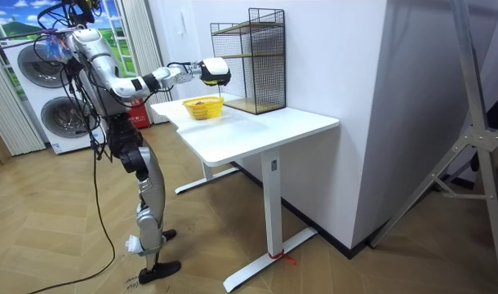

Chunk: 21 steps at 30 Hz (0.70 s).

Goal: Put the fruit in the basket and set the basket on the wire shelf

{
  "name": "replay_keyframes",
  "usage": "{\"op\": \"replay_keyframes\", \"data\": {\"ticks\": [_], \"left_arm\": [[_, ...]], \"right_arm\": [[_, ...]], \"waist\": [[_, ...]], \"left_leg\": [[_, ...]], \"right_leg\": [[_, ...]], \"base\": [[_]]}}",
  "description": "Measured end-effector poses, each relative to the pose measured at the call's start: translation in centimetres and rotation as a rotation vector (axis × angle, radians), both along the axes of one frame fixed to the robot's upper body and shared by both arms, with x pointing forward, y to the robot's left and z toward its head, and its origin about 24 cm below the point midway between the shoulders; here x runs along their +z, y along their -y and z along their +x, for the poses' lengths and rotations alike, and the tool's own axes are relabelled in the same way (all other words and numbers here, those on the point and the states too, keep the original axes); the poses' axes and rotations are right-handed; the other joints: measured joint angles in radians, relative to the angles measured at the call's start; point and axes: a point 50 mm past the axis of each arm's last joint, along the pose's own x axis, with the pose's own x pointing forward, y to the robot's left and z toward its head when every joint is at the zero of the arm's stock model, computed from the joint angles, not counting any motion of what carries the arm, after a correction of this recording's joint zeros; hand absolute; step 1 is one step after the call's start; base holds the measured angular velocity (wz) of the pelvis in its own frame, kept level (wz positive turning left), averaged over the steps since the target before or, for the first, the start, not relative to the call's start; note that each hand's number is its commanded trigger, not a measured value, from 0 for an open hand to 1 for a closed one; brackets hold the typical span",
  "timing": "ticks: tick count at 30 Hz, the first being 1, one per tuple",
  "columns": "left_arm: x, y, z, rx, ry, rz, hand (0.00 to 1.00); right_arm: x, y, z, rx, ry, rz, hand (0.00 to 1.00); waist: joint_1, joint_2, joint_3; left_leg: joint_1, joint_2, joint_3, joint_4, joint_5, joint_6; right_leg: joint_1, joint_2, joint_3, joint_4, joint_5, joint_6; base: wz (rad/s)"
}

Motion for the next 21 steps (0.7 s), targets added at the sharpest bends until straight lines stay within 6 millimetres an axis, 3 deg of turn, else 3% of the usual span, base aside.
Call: {"op": "replay_keyframes", "data": {"ticks": [9, 14, 21], "left_arm": [[0.0, 0.3, 0.8, -0.028, 0.019, 0.002, 0.0], [0.0, 0.2, 0.8, -0.028, 0.022, 0.014, 0.0], [0.0, 0.2, 1.1, -0.03, 0.028, 0.013, 0.0]], "right_arm": [[0.4, -3.4, -0.2, 0.161, -0.006, -0.013, 1.0], [0.8, -3.9, -0.3, 0.183, 0.008, -0.019, 1.0], [0.6, -4.1, -0.3, 0.2, -0.008, -0.04, 1.0]], "waist": [[0.023, 0.006, 0.0051], [0.03, 0.008, 0.0083], [0.03, 0.005, 0.0065]], "left_leg": [[0.006, 0.0, 0.0, -0.007, 0.0, 0.0], [-0.005, -0.001, -0.008, -0.003, 0.0, 0.0], [-0.008, -0.002, -0.013, -0.001, 0.0, 0.0]], "right_leg": [[0.002, 0.0, -0.003, -0.001, 0.0, 0.0], [0.001, 0.0, -0.005, -0.001, 0.0, 0.0], [-0.001, 0.001, -0.006, -0.001, 0.0, 0.0]], "base": [[0.0], [0.04], [0.02]]}}
